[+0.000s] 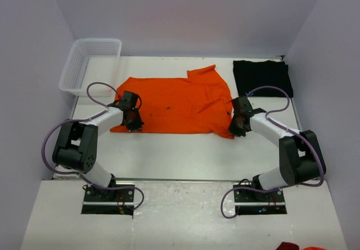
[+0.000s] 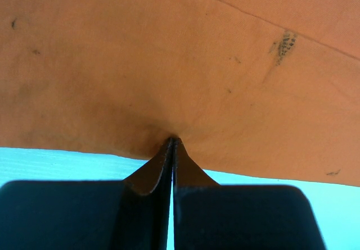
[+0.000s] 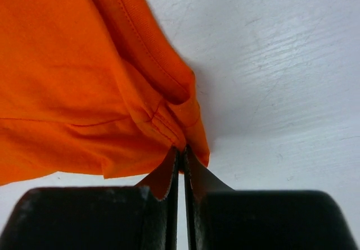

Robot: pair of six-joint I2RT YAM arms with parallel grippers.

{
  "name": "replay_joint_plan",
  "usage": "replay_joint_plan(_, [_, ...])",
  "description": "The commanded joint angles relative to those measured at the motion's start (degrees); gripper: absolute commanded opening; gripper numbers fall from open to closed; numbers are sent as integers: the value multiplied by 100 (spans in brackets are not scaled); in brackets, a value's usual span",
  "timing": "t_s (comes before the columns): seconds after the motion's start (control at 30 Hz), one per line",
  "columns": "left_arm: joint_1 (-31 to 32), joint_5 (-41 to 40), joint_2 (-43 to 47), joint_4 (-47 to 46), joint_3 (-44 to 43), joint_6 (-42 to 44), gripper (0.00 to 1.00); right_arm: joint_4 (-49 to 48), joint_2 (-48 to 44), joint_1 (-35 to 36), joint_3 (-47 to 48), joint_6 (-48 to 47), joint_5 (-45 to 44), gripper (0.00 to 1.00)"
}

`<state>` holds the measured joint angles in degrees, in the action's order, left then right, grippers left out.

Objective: Fold and stack the t-shirts
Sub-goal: Fold the flattened tshirt in 1/3 of the way

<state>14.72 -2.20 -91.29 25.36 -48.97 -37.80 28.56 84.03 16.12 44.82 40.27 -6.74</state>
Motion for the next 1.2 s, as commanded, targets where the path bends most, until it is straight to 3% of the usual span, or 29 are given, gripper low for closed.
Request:
replay_joint_plan(0.0, [-83,-141,-258,258,107,142,0,272,-62,5,395,-19,-546,0])
replay_joint_plan(0.27, [-154,-316,-513,478,133,1,0,1011,-106,-91,1168,-204,-1038,0])
replay_joint_plan(0.43, [-162,-395,-469,574,151,1,0,1503,385,-285,1626,-485,-1268,0])
replay_joint_plan(0.67, [-198,-484,-443,680,151,-25,0,1662,702,-346,1530,-686,-1523,0])
replay_joint_plan(0.9, [-198,-483,-478,724,98,-17,0,1565,834,-346,1416,-793,-1171,0])
replay_joint_plan(0.97, [-198,-518,-469,724,107,-8,0,1539,843,-346,1407,-802,-1101,7])
replay_joint_plan(1.0, [-198,-527,-469,733,116,-8,0,1530,843,-346,1398,-802,-1075,15])
replay_joint_plan(1.07, [-198,-527,-487,733,124,-17,0,1504,852,-346,1372,-819,-987,19])
replay_joint_plan(1.17, [-198,-519,-469,751,116,-43,0,1504,852,-355,1398,-793,-934,37])
